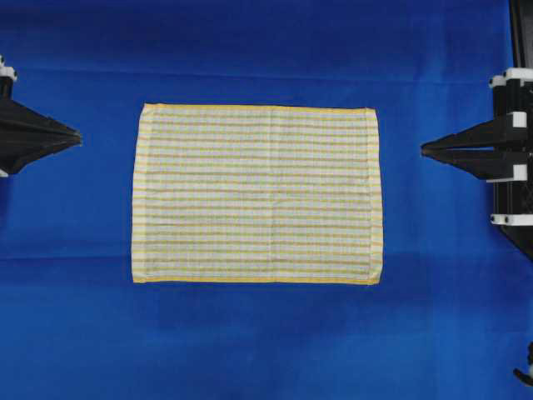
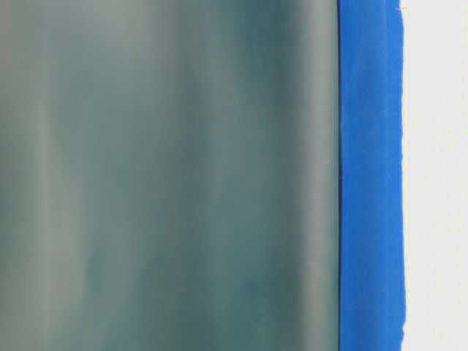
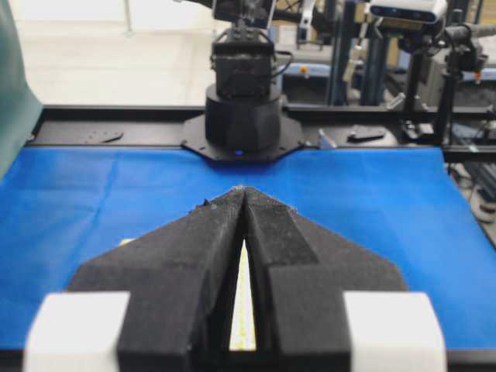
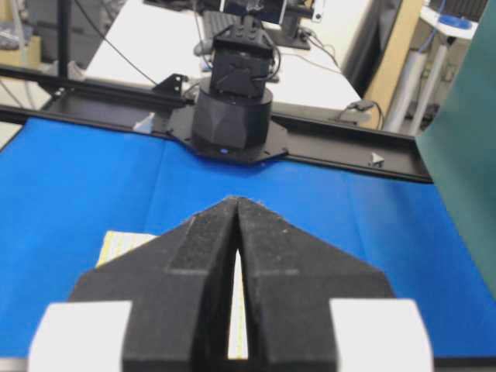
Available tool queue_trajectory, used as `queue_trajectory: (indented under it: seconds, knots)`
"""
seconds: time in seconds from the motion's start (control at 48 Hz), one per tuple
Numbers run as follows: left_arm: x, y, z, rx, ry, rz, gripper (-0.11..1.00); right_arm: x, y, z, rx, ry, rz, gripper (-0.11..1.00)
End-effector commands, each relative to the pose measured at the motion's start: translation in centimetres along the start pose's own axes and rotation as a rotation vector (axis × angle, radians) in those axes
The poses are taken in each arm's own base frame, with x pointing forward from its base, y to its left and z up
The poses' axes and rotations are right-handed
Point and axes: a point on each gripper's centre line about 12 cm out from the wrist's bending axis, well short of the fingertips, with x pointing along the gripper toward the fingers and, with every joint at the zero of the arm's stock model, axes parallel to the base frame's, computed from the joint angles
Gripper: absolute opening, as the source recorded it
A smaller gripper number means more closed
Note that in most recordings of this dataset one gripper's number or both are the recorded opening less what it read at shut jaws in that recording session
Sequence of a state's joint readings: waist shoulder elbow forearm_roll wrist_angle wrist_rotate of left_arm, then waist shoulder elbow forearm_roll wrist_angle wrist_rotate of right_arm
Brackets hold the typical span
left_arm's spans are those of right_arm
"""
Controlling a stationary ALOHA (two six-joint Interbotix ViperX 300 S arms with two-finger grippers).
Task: Fold the yellow towel.
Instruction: 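Move both grippers to the towel's top corners and grasp them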
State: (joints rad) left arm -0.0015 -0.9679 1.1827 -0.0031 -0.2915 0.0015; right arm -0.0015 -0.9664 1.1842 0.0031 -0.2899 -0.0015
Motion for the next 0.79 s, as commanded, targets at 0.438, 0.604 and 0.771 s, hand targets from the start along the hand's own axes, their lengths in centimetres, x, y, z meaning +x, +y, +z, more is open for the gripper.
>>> queue_trajectory:
  seconds: [0.438, 0.604, 0.771]
  knots:
    - [1.6, 3.2, -2.8, -0.050, 0.145, 0.156, 0.00, 0.6, -4.4, -2.5, 0.133, 0.216, -0.231, 0.00]
    - [2.8, 5.2, -5.7, -0.060, 0.268, 0.236, 0.02, 0.6, -6.5, -4.4, 0.184, 0.293, -0.334, 0.02]
    - [3.3, 6.7, -8.8, -0.079, 0.388, 0.294, 0.36, 1.2, -7.9, -7.1, 0.220, 0.398, -0.397, 0.37]
